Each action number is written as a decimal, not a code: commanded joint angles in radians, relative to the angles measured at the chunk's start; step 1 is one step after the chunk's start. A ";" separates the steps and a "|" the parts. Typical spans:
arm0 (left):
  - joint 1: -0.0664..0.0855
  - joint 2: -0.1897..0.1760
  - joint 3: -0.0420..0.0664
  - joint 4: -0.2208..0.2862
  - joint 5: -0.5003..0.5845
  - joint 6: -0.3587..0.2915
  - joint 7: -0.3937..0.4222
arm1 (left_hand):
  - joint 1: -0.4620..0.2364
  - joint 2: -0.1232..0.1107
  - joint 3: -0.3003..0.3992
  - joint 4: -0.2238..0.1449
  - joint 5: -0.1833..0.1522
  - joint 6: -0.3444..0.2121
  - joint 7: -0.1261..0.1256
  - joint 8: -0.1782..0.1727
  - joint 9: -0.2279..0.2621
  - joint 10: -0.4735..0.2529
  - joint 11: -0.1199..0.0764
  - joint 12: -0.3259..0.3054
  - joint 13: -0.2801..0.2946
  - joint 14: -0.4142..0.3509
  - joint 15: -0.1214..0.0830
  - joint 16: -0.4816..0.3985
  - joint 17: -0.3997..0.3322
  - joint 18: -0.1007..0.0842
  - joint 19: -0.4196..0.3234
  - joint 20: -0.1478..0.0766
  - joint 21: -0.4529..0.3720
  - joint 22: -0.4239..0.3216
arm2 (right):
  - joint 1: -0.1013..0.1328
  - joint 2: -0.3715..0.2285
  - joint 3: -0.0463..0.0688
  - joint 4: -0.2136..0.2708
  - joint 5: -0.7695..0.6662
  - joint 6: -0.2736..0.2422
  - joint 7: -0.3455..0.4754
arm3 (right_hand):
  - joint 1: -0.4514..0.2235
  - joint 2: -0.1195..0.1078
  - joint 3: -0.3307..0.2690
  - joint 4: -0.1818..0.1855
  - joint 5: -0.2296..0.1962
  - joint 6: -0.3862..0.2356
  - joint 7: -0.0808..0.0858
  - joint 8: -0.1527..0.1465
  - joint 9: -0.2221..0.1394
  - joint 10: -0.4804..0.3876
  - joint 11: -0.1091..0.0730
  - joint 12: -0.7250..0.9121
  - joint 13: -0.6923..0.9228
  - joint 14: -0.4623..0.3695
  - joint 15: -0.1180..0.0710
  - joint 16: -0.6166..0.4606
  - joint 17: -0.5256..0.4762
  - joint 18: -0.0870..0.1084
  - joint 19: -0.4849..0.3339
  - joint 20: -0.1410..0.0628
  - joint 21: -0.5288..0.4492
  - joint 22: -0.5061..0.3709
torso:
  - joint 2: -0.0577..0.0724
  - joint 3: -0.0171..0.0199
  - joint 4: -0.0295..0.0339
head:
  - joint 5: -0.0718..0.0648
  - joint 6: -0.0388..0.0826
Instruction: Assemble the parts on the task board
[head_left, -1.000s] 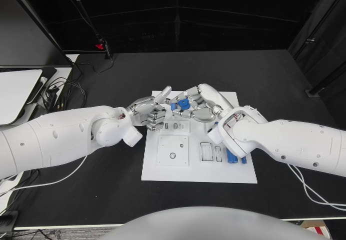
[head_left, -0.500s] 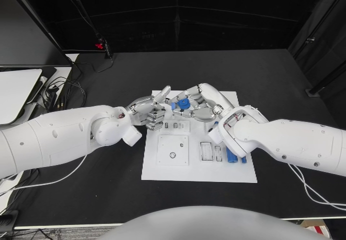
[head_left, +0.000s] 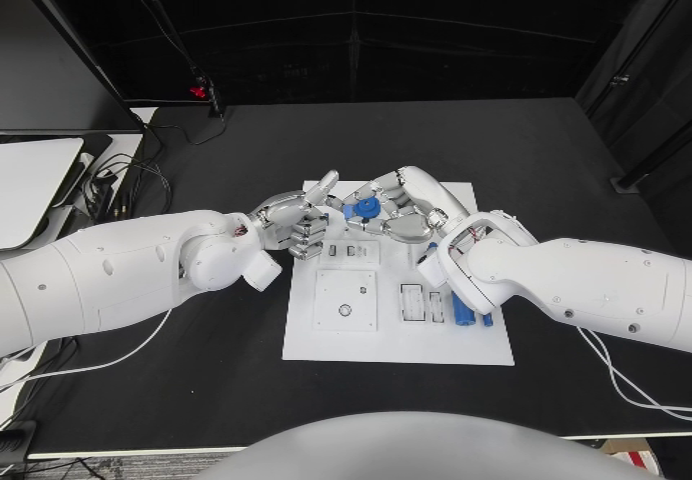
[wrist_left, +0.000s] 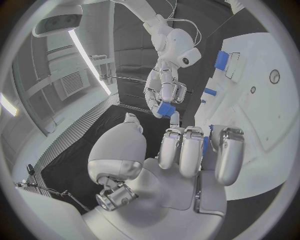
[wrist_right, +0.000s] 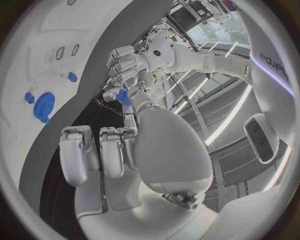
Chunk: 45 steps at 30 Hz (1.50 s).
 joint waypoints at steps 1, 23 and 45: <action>0.001 0.000 0.001 -0.001 0.006 -0.006 0.004 | 0.003 0.011 -0.006 -0.001 -0.006 0.010 0.013 0.003 0.000 0.104 -0.003 0.003 0.264 0.107 0.001 0.001 0.263 -0.007 0.102 0.002 0.003 0.263 | 0.001 -0.001 0.000 0.000 -0.001 -0.004 -0.005 | -0.001 0.008 0.007 0.000 0.004 0.032 0.009 0.003 0.002 0.108 0.007 0.003 0.263 0.102 0.006 0.002 0.263 -0.007 0.104 0.005 0.003 0.263 | 0.000 -0.0006 0.0001 | -0.001 0.000; 0.001 0.008 0.001 -0.006 0.006 -0.004 -0.003 | 0.011 0.017 -0.017 -0.001 -0.006 -0.042 0.021 -0.040 -0.021 0.104 0.002 0.003 0.264 0.107 0.002 0.001 0.263 -0.007 0.102 0.000 0.003 0.263 | 0.000 0.006 0.000 0.001 -0.003 -0.002 0.000 | -0.002 0.008 0.007 0.000 0.005 0.032 0.009 0.002 0.002 0.108 0.007 0.003 0.263 0.102 0.006 0.002 0.263 -0.007 0.104 0.005 0.003 0.263 | 0.001 -0.0005 0.0003 | -0.003 -0.001; 0.000 0.010 0.001 -0.001 0.006 0.037 -0.003 | 0.013 0.027 -0.038 -0.001 -0.006 0.042 0.008 -0.009 -0.015 0.104 -0.007 0.003 0.264 0.107 -0.003 0.001 0.263 -0.007 0.102 0.000 0.003 0.263 | -0.001 0.010 0.000 -0.009 -0.003 0.004 -0.007 | -0.002 0.009 0.007 -0.001 0.006 0.033 0.009 0.002 0.002 0.108 0.007 0.003 0.263 0.102 0.007 0.002 0.263 -0.007 0.104 0.006 0.003 0.263 | 0.000 -0.0001 -0.0002 | 0.000 0.000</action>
